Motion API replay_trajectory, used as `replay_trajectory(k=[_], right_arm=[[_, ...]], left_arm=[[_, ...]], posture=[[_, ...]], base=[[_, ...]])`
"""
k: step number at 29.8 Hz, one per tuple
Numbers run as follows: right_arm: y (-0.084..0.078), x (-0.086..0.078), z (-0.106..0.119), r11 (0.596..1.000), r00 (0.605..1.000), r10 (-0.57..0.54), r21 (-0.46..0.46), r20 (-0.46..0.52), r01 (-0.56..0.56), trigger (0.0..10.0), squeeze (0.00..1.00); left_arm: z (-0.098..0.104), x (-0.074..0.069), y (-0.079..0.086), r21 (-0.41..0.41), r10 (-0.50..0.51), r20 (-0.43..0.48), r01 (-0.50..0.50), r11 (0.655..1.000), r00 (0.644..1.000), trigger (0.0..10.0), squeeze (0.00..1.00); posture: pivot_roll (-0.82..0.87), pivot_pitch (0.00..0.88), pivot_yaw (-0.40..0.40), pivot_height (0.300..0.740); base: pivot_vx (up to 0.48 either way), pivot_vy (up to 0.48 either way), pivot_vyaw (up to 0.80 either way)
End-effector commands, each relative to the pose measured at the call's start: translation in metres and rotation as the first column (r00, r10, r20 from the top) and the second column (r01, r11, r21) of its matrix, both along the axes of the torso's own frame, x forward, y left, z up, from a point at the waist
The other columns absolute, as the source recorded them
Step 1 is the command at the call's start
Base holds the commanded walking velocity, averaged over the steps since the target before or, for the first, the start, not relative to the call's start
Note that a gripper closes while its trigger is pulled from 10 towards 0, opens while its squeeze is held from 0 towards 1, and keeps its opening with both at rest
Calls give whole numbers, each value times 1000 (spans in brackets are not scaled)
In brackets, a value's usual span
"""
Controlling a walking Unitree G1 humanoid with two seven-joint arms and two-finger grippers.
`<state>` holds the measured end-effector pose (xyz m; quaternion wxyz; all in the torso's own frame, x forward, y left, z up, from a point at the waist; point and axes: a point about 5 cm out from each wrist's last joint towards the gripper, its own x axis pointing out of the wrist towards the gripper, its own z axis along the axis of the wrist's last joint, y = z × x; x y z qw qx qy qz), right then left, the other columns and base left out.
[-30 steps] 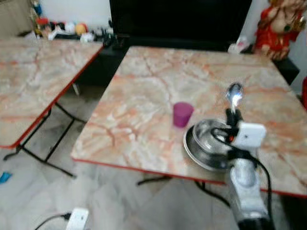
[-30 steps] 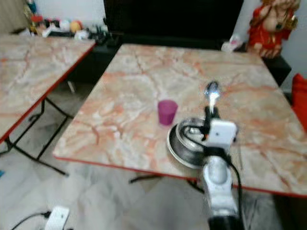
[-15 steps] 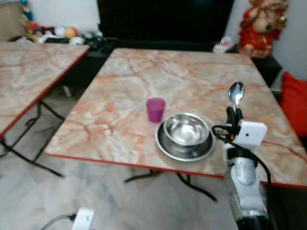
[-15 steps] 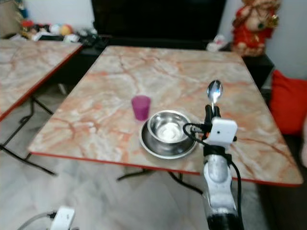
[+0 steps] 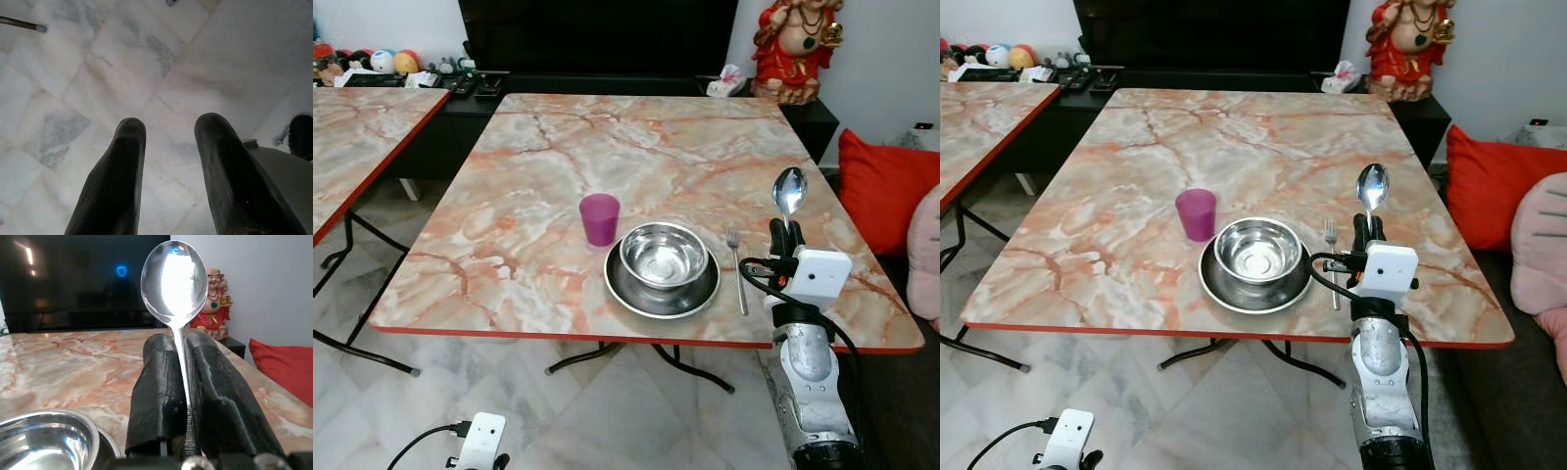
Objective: Setting the table
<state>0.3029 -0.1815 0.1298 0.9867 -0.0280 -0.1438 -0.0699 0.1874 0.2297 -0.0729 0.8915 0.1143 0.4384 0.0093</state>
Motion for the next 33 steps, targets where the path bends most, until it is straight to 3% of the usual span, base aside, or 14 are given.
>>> replay_trajectory(k=[1, 3, 6, 8, 9, 10, 12, 24, 33], right_arm=[[-4, 3, 6, 1000, 1000, -7, -27, 7, 7, 10000, 0], [-19, 7, 14, 999, 999, -39, -36, 22, 40, 10000, 0], [-28, 8, 20, 997, 998, -56, -55, 30, 57, 10000, 0], [-41, 11, 25, 992, 996, -87, -89, 13, 88, 10000, 0], [-58, 12, 34, 987, 993, -115, -110, 29, 117, 10000, 0], [-58, 12, 34, 987, 993, -115, -110, 29, 117, 10000, 0], [-73, 13, 40, 984, 988, -149, -92, 29, 151, 10000, 0], [-58, 29, 24, 995, 979, -88, -54, -185, 79, 10000, 0], [-57, 30, 25, 996, 978, -83, -52, -190, 74, 10000, 0]], left_arm=[[-2, -3, 0, -5, -6, -22, 6, 1000, 1000, 10000, 0], [-1, -2, 0, -6, -3, -19, 3, 1000, 1000, 10000, 0], [-1, -2, 0, -6, -2, -18, 2, 1000, 1000, 10000, 0], [-1, -1, 0, -6, -2, -17, 1, 1000, 1000, 10000, 0], [-1, -1, -1, -7, 0, -15, -1, 1000, 1000, 10000, 0], [-1, -1, -1, -7, 0, -15, -1, 1000, 1000, 10000, 0], [-2, -1, -2, -9, 2, -15, -2, 1000, 1000, 10000, 0], [-1, 1, -4, -15, 7, -9, -7, 1000, 1000, 10000, 0], [0, 2, -1, -11, 9, -5, -9, 1000, 1000, 10000, 0]], posture=[[116, 23, -6, 740], [111, 23, -4, 740], [109, 23, -5, 740], [108, 23, -5, 740], [105, 23, -5, 740], [105, 23, -5, 740], [104, 22, -4, 740], [109, 21, 5, 740], [113, 20, 2, 740]], base=[[0, 0, 0], [0, 0, 0], [0, 0, 0], [0, 0, 0], [0, 0, 0], [0, 0, 0], [0, 0, 0], [0, 0, 0], [275, 0, 0]])
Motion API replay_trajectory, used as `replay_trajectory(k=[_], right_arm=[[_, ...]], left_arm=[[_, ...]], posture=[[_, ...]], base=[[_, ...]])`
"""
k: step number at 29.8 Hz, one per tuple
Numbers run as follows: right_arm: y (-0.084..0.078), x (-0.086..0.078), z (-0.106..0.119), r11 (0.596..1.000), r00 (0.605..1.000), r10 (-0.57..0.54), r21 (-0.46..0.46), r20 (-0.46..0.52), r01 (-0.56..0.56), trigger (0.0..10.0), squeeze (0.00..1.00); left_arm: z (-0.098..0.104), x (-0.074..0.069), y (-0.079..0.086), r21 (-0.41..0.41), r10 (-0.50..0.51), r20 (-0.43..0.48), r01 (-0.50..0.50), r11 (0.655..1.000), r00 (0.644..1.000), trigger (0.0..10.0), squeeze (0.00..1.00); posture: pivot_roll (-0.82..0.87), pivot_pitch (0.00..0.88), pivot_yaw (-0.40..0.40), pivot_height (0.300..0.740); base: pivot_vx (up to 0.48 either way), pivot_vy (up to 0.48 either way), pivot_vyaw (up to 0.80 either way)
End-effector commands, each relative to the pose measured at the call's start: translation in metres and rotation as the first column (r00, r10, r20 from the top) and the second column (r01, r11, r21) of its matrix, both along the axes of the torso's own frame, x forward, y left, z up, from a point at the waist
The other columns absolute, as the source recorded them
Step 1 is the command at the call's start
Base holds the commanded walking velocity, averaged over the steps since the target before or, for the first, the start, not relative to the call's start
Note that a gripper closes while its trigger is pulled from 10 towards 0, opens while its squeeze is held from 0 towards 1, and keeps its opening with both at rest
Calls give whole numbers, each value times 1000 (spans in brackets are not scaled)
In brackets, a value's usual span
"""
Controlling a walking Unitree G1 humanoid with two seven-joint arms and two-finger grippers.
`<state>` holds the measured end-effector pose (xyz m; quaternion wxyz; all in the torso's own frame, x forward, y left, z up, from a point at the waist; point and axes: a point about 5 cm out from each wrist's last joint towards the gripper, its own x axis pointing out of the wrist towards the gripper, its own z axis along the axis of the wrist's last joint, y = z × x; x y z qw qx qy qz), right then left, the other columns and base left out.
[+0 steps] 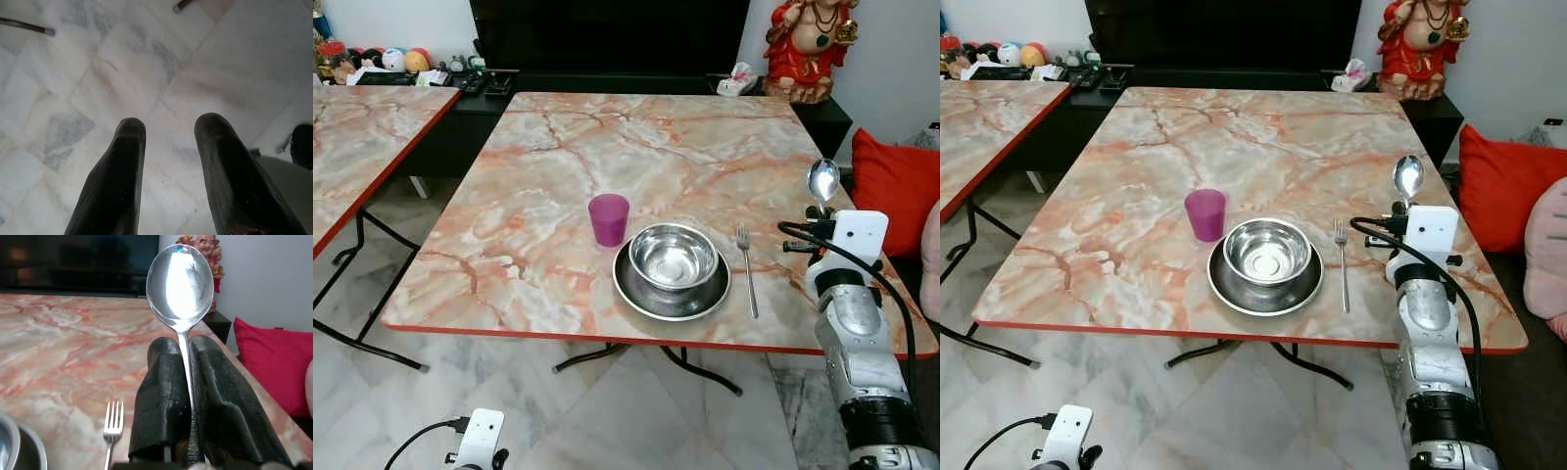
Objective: Setting the table
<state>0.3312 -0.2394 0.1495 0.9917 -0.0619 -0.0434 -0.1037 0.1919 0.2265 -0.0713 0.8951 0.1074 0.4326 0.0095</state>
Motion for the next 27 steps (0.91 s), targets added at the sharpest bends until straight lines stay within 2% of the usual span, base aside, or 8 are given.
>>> replay_trajectory(k=[1, 9, 27], right_arm=[[0, 2, 5, 1000, 1000, 1, -2, 5, -1, 10000, 0], [2, 1, 3, 1000, 1000, 0, 6, -1, 0, 10000, 0], [0, -1, 1, 1000, 999, -23, 17, -25, 23, 10000, 0]], left_arm=[[-1, -2, 2, 2, 4, -18, -4, 1000, 1000, 10000, 0], [-1, -3, 2, 2, 3, -15, -3, 1000, 1000, 10000, 0], [-2, -2, -2, -1, -2, -13, 2, 1000, 1000, 10000, 0]], posture=[[115, 20, 2, 740], [114, 22, 2, 740], [107, 29, 0, 740]], base=[[341, 0, 0], [329, 0, 0], [0, 0, 0]])
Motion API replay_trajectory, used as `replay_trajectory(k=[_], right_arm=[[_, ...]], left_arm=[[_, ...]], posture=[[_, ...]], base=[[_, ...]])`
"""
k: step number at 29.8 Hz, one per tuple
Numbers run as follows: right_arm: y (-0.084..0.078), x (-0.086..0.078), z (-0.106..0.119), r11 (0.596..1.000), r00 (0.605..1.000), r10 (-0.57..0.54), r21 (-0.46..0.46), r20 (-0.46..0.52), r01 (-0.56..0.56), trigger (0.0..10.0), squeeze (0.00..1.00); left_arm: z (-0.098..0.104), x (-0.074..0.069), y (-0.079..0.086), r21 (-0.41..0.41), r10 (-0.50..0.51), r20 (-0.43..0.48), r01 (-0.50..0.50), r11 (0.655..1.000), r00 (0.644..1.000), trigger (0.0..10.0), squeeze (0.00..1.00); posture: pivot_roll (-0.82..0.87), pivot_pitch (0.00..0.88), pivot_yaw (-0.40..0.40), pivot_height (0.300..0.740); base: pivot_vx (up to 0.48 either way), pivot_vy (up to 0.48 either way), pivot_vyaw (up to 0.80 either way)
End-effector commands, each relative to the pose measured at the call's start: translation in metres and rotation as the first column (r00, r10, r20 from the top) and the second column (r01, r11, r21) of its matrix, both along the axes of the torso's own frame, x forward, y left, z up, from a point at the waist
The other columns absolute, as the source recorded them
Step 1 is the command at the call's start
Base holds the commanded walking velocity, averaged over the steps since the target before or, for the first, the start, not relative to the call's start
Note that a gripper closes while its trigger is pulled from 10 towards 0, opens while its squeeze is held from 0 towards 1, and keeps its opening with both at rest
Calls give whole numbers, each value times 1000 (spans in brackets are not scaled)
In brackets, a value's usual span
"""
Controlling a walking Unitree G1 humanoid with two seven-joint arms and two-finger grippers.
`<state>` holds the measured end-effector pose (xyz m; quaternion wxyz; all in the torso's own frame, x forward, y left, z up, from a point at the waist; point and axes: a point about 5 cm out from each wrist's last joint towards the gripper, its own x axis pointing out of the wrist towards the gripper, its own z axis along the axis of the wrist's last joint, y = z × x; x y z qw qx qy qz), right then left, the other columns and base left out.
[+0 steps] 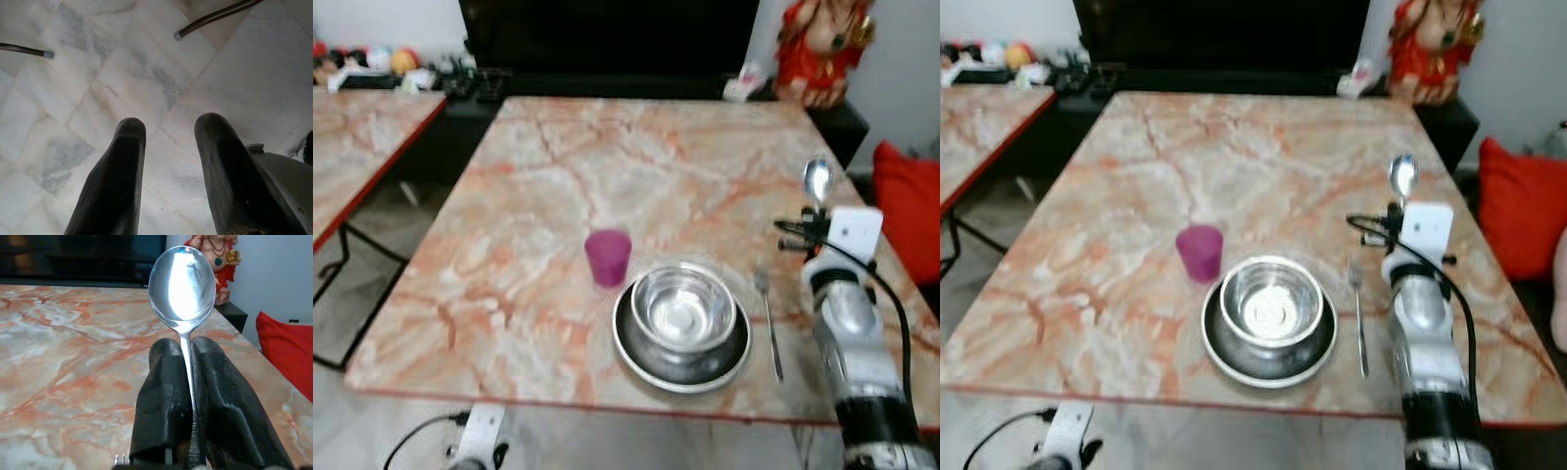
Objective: Setting the table
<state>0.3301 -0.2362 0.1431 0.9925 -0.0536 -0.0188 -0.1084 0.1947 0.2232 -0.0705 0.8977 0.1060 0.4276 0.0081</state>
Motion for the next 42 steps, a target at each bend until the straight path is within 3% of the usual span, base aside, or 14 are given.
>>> replay_trajectory(k=[1, 4, 6, 10, 15, 22, 29, 42], right_arm=[[-3, -1, 5, 1000, 1000, -11, -12, -7, 11, 10000, 0], [-4, -4, -2, 1000, 996, -26, -9, -88, 26, 10000, 0], [-6, -7, -7, 996, 989, -37, 81, -142, 48, 10000, 0], [-7, -12, -14, 989, 975, -15, 138, -219, 46, 10000, 0], [-10, -19, -26, 992, 952, -10, 117, -306, 48, 10000, 0], [9, -32, -49, 984, 898, 80, 180, -432, -2, 10000, 0], [9, -37, -53, 979, 893, 76, 202, -443, 17, 10000, 0], [-3, -37, -55, 991, 911, 38, 135, -412, 20, 10000, 0]], left_arm=[[-3, -5, 1, 3, -2, -24, 2, 1000, 1000, 10000, 0], [-2, -5, 3, 5, -4, -24, 4, 1000, 1000, 10000, 0], [-2, -6, 4, 7, -5, -25, 5, 1000, 1000, 10000, 0], [-2, -6, 4, 7, -9, -27, 10, 1000, 1000, 10000, 0], [-3, -7, 2, 5, -14, -30, 14, 1000, 999, 10000, 0], [-4, -7, -2, -1, -12, -31, 12, 1000, 999, 10000, 0], [-5, -9, -3, -5, -11, -35, 11, 1000, 999, 10000, 0], [-6, -10, -5, -9, -8, -37, 8, 1000, 999, 10000, 0]], posture=[[105, 28, 0, 740], [104, 30, 0, 740], [101, 31, 0, 740], [87, 29, -2, 740], [81, 26, -4, 740], [78, 21, -18, 740], [74, 15, -24, 740], [76, 29, -25, 740]], base=[[0, 0, 0], [0, 0, 0], [0, 0, 0], [0, 0, 0], [0, 0, 0], [0, 0, 0], [0, 0, 0], [0, 0, 0]])
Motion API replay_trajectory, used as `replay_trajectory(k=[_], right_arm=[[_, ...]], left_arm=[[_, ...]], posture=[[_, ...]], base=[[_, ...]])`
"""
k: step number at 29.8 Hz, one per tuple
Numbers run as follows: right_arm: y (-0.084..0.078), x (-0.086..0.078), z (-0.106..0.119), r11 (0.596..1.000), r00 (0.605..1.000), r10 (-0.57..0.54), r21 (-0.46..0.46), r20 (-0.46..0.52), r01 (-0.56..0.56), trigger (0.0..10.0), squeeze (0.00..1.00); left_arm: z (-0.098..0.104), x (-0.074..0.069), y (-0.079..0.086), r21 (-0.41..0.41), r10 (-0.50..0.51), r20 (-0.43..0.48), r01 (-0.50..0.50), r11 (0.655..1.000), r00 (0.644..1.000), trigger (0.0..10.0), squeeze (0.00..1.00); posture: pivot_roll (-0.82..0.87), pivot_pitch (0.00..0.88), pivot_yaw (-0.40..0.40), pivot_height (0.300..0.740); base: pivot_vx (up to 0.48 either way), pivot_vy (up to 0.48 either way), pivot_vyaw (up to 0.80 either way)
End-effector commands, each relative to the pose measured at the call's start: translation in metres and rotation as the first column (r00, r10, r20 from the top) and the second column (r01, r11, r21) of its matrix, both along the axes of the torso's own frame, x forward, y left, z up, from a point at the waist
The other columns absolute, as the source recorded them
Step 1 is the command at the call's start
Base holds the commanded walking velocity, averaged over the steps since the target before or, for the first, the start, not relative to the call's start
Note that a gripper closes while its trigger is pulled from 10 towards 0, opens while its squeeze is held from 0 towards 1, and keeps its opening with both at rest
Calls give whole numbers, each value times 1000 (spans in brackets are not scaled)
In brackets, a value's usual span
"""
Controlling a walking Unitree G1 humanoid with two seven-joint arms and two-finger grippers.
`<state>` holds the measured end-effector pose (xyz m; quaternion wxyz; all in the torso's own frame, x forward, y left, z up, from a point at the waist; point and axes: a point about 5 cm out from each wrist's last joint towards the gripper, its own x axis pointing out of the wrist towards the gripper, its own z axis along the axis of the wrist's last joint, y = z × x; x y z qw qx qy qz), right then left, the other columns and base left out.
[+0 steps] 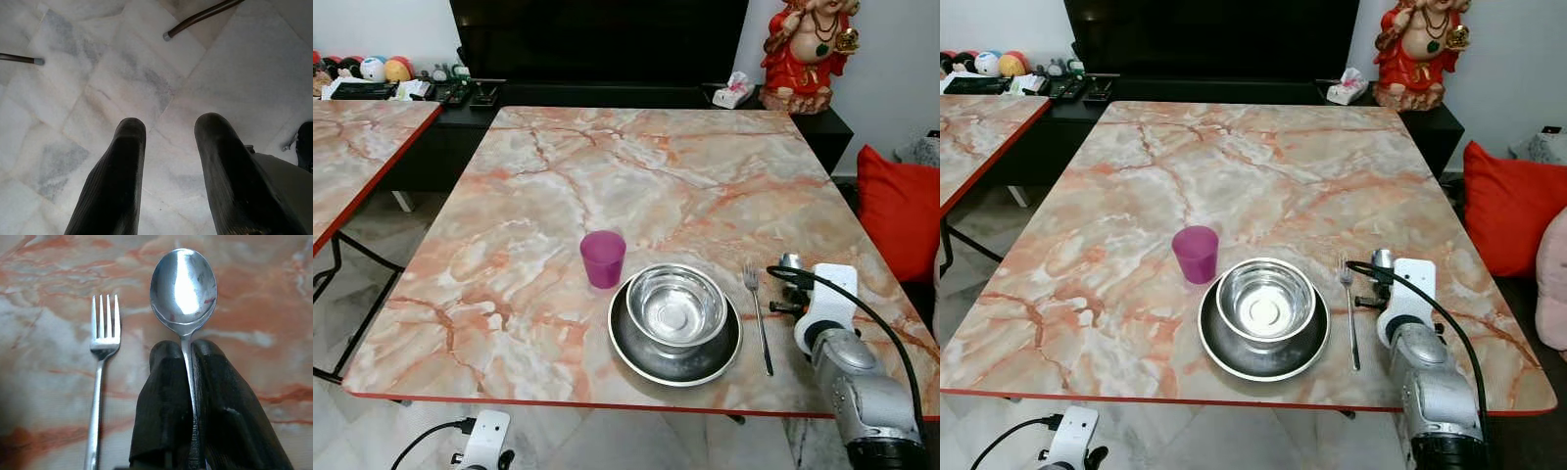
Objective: Setting the table
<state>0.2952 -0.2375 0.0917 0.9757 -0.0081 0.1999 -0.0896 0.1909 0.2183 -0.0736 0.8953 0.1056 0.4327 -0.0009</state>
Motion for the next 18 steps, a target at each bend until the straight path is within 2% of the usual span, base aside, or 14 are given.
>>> replay_trajectory(k=[1, 9, 18], right_arm=[[-2, -2, -3, 1000, 1000, -3, 0, 3, 3, 10000, 0], [-2, -4, -20, 1000, 1000, -7, 18, -4, 7, 10000, 0], [-4, -1, -23, 1000, 1000, 2, 4, 3, -2, 10000, 0]], left_arm=[[-3, -6, 0, -1, 7, -24, -7, 1000, 1000, 10000, 0], [-4, -7, 0, 0, 11, -28, -11, 1000, 1000, 10000, 0], [-3, -7, 3, 5, 15, -31, -15, 1000, 999, 10000, 0]], posture=[[76, 29, -25, 740], [86, 37, -20, 740], [90, 43, -16, 740]], base=[[0, 0, 0], [0, 0, 0], [0, 0, 0]])
